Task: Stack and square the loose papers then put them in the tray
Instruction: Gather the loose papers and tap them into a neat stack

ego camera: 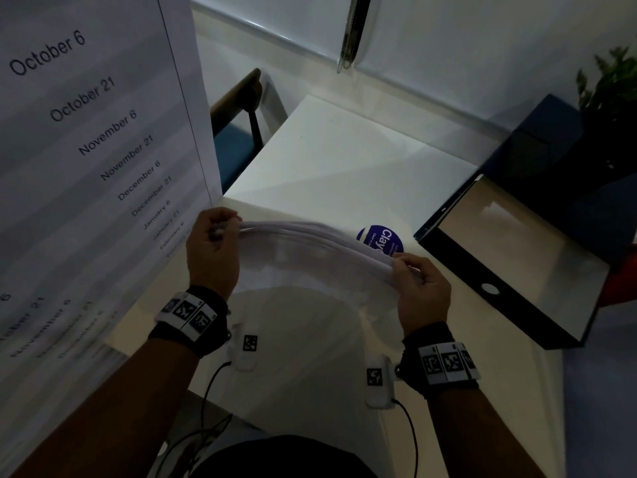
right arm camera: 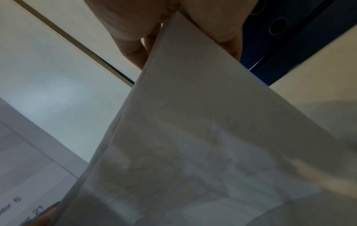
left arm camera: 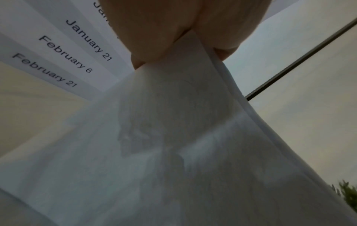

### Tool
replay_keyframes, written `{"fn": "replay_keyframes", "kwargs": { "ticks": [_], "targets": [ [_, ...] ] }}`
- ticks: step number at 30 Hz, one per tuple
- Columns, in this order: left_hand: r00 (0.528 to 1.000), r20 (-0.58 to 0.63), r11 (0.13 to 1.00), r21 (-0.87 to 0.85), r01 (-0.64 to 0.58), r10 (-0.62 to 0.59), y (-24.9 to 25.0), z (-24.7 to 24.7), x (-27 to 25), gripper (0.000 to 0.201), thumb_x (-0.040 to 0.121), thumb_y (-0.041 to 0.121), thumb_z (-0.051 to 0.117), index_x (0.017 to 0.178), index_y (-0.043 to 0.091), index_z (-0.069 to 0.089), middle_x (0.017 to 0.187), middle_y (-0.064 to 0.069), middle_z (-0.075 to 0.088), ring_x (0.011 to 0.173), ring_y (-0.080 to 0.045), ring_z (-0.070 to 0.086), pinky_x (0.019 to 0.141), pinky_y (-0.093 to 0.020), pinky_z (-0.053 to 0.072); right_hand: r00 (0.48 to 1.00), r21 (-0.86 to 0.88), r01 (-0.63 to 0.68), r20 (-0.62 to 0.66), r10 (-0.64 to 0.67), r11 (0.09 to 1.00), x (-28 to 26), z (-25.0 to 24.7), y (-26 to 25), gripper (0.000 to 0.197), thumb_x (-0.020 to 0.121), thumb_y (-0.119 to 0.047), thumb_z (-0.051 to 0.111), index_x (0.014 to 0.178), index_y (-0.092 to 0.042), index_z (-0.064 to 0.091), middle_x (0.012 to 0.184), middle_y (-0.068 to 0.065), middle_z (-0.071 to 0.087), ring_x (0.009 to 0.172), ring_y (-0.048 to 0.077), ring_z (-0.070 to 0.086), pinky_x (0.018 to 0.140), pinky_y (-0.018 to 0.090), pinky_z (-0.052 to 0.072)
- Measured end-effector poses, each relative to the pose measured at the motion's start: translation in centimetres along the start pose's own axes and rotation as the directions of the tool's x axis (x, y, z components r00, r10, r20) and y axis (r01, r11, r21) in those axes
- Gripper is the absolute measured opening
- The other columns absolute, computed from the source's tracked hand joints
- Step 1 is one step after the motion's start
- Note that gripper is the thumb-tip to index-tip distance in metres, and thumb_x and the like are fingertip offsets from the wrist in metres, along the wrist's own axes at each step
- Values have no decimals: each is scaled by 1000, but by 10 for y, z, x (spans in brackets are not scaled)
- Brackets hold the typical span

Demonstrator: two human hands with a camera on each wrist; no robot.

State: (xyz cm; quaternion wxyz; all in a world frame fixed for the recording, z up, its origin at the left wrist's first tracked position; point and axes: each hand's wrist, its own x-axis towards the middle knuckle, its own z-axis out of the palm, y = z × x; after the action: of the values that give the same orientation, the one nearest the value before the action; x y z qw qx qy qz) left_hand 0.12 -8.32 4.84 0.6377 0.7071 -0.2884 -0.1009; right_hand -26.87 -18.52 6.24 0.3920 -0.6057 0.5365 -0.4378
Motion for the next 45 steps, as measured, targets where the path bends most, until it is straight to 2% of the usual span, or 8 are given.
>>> {"fn": "replay_keyframes", "kwargs": {
  "ticks": [4, 9, 15, 19, 26, 37, 42, 45],
  "targets": [
    [999, 49, 1000, -3, -8, 9, -6, -3, 1, 9, 98, 17, 55, 107, 18, 56, 98, 2, 60, 86, 3, 55, 78, -8, 45, 1000, 31, 11, -9, -10, 999, -2, 0, -5, 10, 88, -9, 66, 99, -8, 66, 96, 3, 66, 81, -12, 57, 66, 3, 45],
    [998, 61, 998, 58, -4, 1, -10, -1, 5, 10, 98, 19, 56, 108, 22, 56, 97, 17, 56, 88, 7, 54, 80, -11, 46, 997, -21, 44, 69, -43, 999, -4, 1, 0, 23, 83, -16, 69, 105, -18, 63, 109, 0, 64, 102, 8, 59, 80, 12, 49],
    [997, 74, 999, 23, 30, -32, -6, 3, 4, 10, 98, 23, 56, 106, 18, 61, 95, 16, 59, 86, 14, 55, 75, -3, 44, 946, -129, 295, 179, -271, 947, -5, -2, 2, 11, 80, -22, 76, 85, -24, 66, 116, 1, 59, 112, 3, 54, 95, 13, 45],
    [997, 79, 1000, 25, -17, 15, -5, 3, 4, 7, 93, 21, 64, 100, 19, 66, 95, 7, 65, 88, 10, 58, 80, -5, 45, 953, -90, 263, 180, -244, 961, -7, -4, 3, 14, 78, -36, 69, 82, -23, 67, 118, 0, 59, 113, 7, 56, 94, 16, 50],
    [998, 64, 1000, 11, -6, 6, -9, 4, 10, 5, 90, 21, 68, 93, 25, 70, 93, -4, 71, 88, -11, 66, 84, -23, 53, 970, -109, 207, 154, -189, 972, -6, -5, 8, 26, 79, -2, 72, 67, -21, 58, 113, -5, 57, 108, 3, 56, 84, 17, 54],
    [992, 45, 993, -14, 118, -117, 1, 6, 13, 11, 87, 14, 70, 96, 18, 73, 90, 10, 69, 85, 1, 63, 81, -18, 53, 982, -131, 180, 76, -171, 975, -3, -1, 6, 12, 89, -8, 65, 93, -19, 67, 106, -2, 64, 96, -10, 56, 79, 9, 49],
    [990, 38, 991, 7, 134, -134, 0, 6, 14, 10, 86, 15, 70, 94, 19, 74, 88, 11, 69, 84, 1, 62, 81, -18, 52, 997, -131, 73, 27, -70, 989, -2, -1, 9, 7, 86, -2, 65, 92, -5, 66, 108, 8, 67, 94, 14, 63, 73, 3, 47],
    [992, 25, 992, 17, 125, -125, 1, 6, 14, 9, 86, 16, 70, 92, 22, 72, 88, 14, 68, 83, 5, 61, 80, -16, 51, 998, -120, 57, 36, -53, 991, -3, 1, 1, 16, 88, -14, 67, 103, -10, 64, 106, 6, 66, 91, -2, 60, 72, 5, 48]
  ]
}}
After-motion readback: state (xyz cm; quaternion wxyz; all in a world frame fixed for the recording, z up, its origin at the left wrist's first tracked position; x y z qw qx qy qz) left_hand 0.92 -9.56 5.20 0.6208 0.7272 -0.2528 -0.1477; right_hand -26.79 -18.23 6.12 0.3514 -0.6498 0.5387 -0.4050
